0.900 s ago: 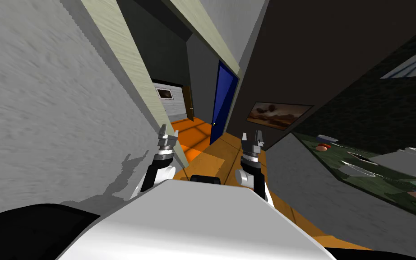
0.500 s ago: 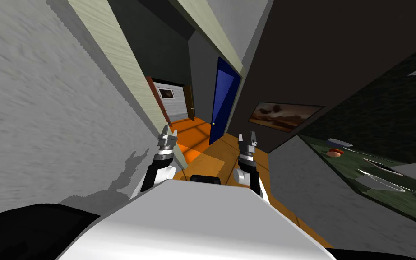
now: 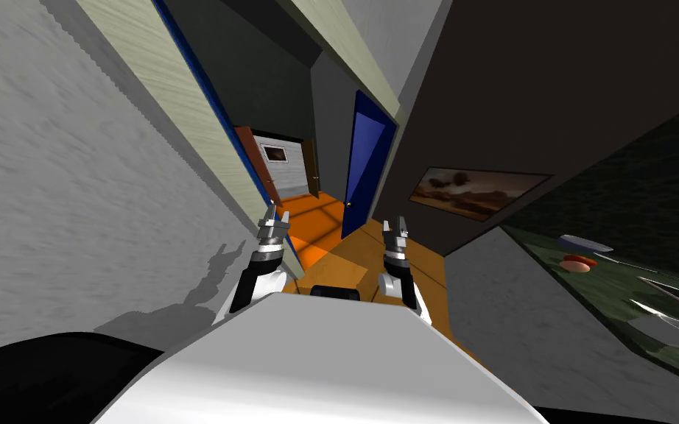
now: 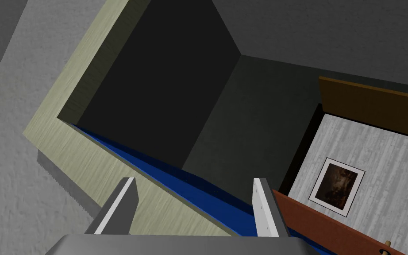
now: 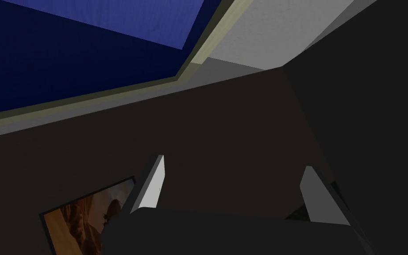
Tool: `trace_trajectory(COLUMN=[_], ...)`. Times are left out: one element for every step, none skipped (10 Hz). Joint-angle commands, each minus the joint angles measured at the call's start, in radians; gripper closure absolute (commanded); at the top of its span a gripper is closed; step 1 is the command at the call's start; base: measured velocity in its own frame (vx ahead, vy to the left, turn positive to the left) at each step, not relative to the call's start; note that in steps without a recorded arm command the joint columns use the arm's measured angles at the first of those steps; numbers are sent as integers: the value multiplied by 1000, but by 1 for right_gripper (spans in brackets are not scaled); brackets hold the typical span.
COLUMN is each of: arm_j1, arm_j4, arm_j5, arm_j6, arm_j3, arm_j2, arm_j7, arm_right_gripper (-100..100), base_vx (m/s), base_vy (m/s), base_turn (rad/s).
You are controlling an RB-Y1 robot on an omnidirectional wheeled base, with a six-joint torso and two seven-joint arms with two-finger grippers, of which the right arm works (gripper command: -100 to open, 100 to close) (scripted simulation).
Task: Push the door open
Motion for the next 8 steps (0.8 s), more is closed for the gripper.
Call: trace_trajectory(arm_j1=[-15, -22, -29, -37, -45, -53, -62, -70], arm_j4=[41, 60, 79, 98, 120, 142, 163, 185], arm_j5=[2, 3, 4, 4, 5, 6, 7, 8], arm_j6=[-8, -12, -15, -19, -23, -28, -32, -36], arm_j3=[5, 8, 10, 13, 16, 18, 21, 24], arm_j2=[-7, -11, -14, -17, -20, -23, -26, -29], arm_j7=[0, 0, 0, 1, 1, 1, 1, 1], arm_right_gripper=[-100, -100, -100, -100, -100, -100, -100, -100], base_vx=[135, 114, 83, 66, 84, 88, 82, 95], base_vy=[-77, -70, -59, -51, -59, -66, -70, -71], base_turn=[73, 52, 44, 57, 65, 59, 47, 72])
